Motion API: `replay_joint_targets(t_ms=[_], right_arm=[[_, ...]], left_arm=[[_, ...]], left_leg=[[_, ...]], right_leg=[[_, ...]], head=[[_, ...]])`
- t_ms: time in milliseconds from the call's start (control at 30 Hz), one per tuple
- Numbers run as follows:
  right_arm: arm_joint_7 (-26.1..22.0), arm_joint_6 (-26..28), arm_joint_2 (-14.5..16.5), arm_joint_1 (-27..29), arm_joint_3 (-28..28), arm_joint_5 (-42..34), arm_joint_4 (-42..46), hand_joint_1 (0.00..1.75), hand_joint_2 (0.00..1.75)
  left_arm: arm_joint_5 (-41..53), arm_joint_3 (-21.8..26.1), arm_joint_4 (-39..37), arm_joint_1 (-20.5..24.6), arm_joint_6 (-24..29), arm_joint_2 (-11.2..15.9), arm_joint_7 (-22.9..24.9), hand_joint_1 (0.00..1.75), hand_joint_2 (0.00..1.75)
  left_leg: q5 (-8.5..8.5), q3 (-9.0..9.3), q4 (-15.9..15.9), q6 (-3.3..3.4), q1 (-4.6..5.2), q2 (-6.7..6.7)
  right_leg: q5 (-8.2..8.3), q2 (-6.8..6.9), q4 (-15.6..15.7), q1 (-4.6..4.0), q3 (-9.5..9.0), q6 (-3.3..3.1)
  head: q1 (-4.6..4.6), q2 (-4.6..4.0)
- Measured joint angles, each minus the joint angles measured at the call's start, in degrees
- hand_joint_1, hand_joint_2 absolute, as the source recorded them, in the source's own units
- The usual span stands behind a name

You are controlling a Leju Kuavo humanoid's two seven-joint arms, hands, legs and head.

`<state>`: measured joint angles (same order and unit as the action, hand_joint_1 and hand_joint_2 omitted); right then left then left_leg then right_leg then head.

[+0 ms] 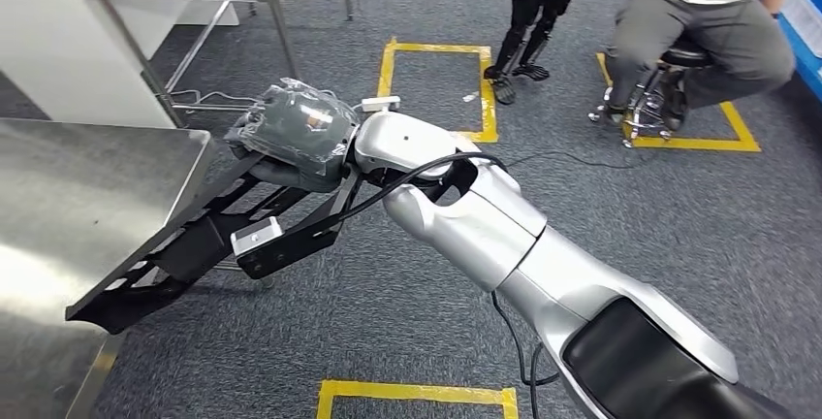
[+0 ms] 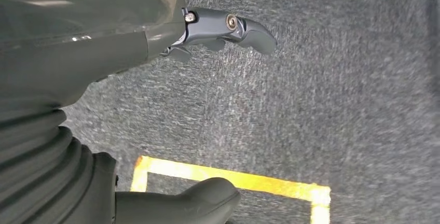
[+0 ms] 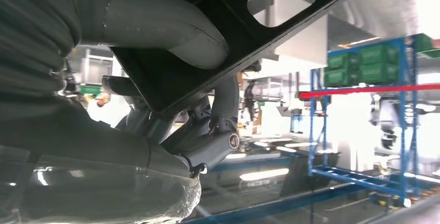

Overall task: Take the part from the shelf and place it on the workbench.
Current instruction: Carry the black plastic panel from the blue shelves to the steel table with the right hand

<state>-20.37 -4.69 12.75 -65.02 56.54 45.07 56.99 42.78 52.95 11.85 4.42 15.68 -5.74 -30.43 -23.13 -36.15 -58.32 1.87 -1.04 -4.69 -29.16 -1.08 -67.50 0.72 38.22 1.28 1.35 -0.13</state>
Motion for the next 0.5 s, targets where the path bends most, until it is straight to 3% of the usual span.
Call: replay_joint_targets(t_ms=[67, 100, 167, 200, 267, 333, 400, 467, 500], right_arm=[[0.0, 0.2, -0.2, -0.2, 0.3, -0.1, -0.3, 1.75, 1.75], [0.0, 0.4, -0.2, -0.3, 0.5, -0.1, -0.5, 1.75, 1.75], [0.3, 0.8, -0.2, -0.5, 1.0, 0.6, -0.9, 1.75, 1.75], [0.6, 1.1, -0.2, -0.6, 1.2, 1.2, -1.1, 1.75, 1.75], [1.2, 2.0, -0.3, -1.2, 1.7, 2.3, -1.6, 1.75, 1.75], [1.7, 3.2, -0.6, -1.8, 2.0, 2.9, -2.2, 1.75, 1.75], [2.1, 4.0, -1.0, -2.3, 2.0, 2.9, -2.7, 1.75, 1.75], [2.5, 4.2, -1.5, -3.1, 1.9, 2.9, -2.9, 1.75, 1.75], [2.8, 4.3, -1.7, -3.8, 1.8, 3.0, -2.9, 1.75, 1.75]], left_arm=[[-0.6, 0.4, 0.0, 0.0, 0.3, 0.0, -1.6, 0.0, 1.75], [-0.8, 0.6, 0.0, 0.0, 0.6, 0.0, -2.2, 0.0, 1.75], [-0.8, 0.9, 0.0, -0.2, 1.1, 0.0, -2.8, 0.0, 1.75], [-0.8, 1.1, 0.0, -0.3, 1.2, 0.0, -2.9, 0.0, 1.75], [-0.8, 1.3, 0.0, -0.4, 1.2, 0.0, -3.0, 0.0, 1.75], [-0.7, 1.4, 0.0, -0.3, 1.2, 0.0, -3.0, 0.0, 1.75], [-0.7, 1.4, 0.0, -0.3, 1.2, -0.1, -3.0, 0.0, 1.75], [-0.7, 1.5, 0.0, -0.4, 1.2, 0.0, -3.0, 0.0, 1.75], [-0.7, 1.5, 0.0, -0.4, 1.2, 0.0, -3.0, 0.0, 1.75]], left_leg=[[-0.07, -0.25, -0.3, -0.63, 0.0, -1.3], [-0.05, -0.43, -0.3, -1.02, -0.04, -1.81], [0.12, -0.7, -0.2, -1.82, -0.35, -2.52], [0.02, -0.88, -0.3, -2.12, -0.44, -1.93], [-1.69, -2.29, -3.1, -2.52, -0.38, 1.06], [-5.02, -5.61, -9.8, -2.75, -0.3, 3.81], [-6.95, -8.62, -15.6, -2.88, -0.35, 4.38], [-5.46, -8.24, -14.7, -2.83, -0.36, 4.69], [-3.64, -6.27, -11.1, -2.67, -0.32, 5.51]], right_leg=[[2.51, -1.73, 6.6, 0.4, -3.06, 0.34], [2.95, -2.14, 7.9, 0.4, -3.71, 0.16], [3.2, -1.22, 8.1, 0.2, -3.85, -0.62], [3.34, -0.76, 8.3, 0.21, -3.94, -1.01], [3.52, 0.35, 8.7, 0.3, -4.13, -1.79], [3.4, 1.64, 8.7, 0.01, -4.18, -2.38], [3.29, 3.02, 8.7, -0.27, -4.18, -2.68], [3.19, 4.24, 8.7, -0.44, -4.19, -2.79], [3.13, 4.79, 8.7, -0.53, -4.25, -2.77]], head=[[0.01, 0.0], [0.01, 0.0], [0.04, 0.0], [0.06, 0.0], [0.28, 0.0], [0.42, 0.0], [0.39, 0.0], [0.4, 0.0], [0.41, 0.0]])
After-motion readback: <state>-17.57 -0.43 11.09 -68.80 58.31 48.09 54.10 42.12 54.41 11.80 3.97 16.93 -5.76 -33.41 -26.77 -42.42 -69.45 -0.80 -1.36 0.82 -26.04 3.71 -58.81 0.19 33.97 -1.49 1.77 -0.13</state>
